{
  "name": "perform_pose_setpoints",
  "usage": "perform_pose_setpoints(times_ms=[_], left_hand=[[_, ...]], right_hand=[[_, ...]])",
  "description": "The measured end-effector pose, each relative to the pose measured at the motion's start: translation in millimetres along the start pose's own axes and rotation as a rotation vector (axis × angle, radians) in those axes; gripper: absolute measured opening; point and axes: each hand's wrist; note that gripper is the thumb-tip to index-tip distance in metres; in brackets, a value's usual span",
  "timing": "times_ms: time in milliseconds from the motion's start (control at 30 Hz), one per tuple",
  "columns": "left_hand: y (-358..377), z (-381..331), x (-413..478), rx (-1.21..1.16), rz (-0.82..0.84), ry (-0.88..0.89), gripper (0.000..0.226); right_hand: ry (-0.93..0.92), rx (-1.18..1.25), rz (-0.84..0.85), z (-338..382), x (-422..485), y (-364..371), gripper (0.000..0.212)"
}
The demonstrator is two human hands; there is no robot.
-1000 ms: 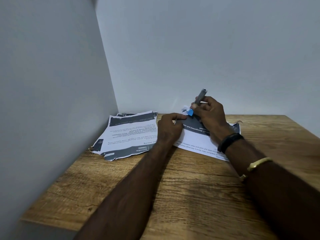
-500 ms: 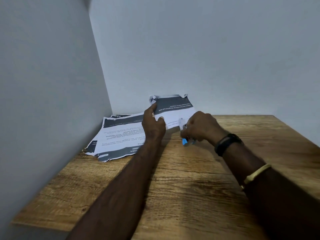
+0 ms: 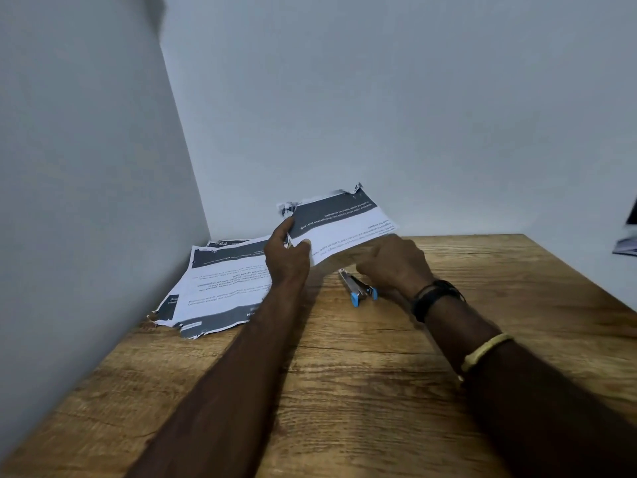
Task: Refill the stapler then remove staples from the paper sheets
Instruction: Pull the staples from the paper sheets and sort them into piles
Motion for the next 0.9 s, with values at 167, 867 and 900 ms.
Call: perform_pose_setpoints(times_ms=[167, 867, 900], left_hand=[[2.4, -0.3, -2.4, -0.063, 0.043, -0.049, 0.059], [41.4, -36.2, -36.0, -0.475, 0.232, -0.222, 0.058], [45.2, -37.3, -37.4, -0.487, 0.23, -0.234, 0.058]], right_hand=[[0.156, 0.409, -0.263, -10.7, 9.8, -10.8, 0.021], [0.388, 0.859, -0.19, -55.2, 18.7, -36.4, 0.018], [0.39, 0.921, -0.196, -56.2, 18.5, -36.5, 0.021]])
Point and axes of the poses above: each hand's wrist, its own x-axis towards the middle knuckle, its own y-axis out of the palm, z = x × y, and after that the axes turned 3 degrees about z, right-handed
